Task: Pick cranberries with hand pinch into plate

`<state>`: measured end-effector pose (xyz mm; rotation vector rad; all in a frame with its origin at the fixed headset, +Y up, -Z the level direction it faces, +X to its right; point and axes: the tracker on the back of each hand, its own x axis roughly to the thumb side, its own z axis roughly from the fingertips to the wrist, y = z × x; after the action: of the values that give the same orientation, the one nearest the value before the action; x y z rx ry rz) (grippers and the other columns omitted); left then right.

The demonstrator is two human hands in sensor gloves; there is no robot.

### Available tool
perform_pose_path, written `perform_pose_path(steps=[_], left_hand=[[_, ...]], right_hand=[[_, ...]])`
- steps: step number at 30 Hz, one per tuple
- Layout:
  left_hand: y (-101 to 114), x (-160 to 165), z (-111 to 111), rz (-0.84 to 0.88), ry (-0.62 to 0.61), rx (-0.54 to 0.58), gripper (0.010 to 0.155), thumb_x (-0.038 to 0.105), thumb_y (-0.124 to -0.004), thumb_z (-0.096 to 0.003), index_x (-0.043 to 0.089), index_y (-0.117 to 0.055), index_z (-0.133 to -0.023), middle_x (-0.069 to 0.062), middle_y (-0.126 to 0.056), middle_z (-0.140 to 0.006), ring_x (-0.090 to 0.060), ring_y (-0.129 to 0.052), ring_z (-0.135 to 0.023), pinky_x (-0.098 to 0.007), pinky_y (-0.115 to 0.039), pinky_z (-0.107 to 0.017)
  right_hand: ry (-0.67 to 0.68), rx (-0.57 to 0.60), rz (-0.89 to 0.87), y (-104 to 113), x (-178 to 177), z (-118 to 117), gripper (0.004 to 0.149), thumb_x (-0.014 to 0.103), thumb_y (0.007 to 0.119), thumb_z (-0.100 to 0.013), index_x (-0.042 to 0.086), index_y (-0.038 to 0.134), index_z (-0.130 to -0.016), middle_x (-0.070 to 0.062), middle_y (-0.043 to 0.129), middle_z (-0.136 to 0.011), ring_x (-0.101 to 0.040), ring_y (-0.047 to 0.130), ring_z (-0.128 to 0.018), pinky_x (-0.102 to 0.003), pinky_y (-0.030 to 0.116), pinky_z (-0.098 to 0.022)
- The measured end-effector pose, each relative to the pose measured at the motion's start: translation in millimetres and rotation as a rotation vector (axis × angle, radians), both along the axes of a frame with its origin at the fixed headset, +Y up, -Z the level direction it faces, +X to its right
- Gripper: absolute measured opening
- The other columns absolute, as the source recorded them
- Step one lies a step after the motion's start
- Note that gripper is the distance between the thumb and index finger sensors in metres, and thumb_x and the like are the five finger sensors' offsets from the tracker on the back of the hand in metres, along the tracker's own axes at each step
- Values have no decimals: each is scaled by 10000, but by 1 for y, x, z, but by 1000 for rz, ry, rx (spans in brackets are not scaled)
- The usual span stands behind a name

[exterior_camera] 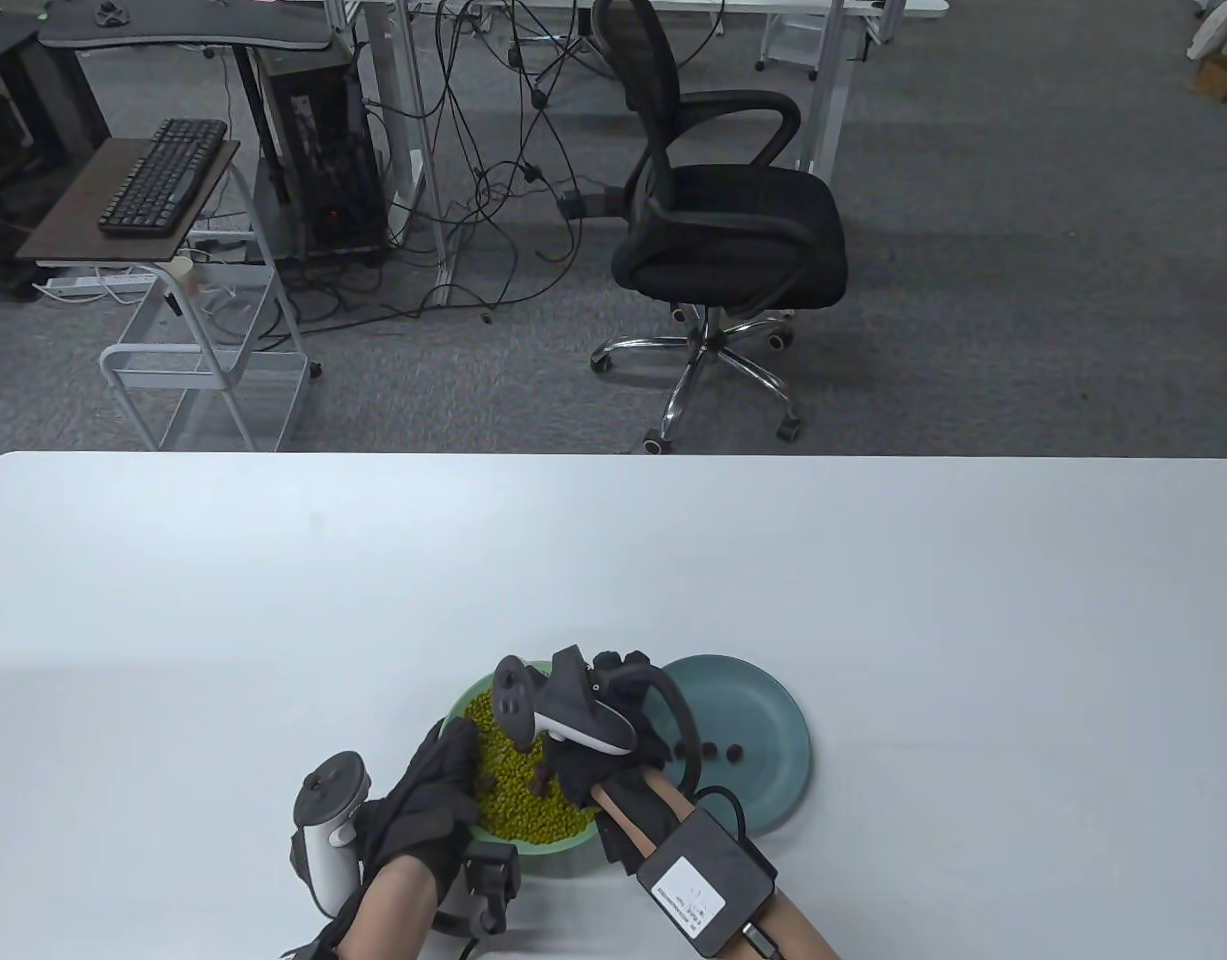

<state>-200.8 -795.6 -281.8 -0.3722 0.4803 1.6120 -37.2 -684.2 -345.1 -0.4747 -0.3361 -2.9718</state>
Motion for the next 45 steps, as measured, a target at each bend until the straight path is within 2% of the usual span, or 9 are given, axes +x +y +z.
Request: perform_pose_path(steps=[45], left_hand=[[-1,1,0,-16,-3,2,500,514,-571,-786,244,-457,-1191,-112,-881,-947,-252,-1062,-752,-347,-944,-547]], right_hand=[[65,95,79,-8,-2,11,534,348,865,-532,104,760,-996,-156,701,-1153,-465,658,-1055,-731,369,-712]])
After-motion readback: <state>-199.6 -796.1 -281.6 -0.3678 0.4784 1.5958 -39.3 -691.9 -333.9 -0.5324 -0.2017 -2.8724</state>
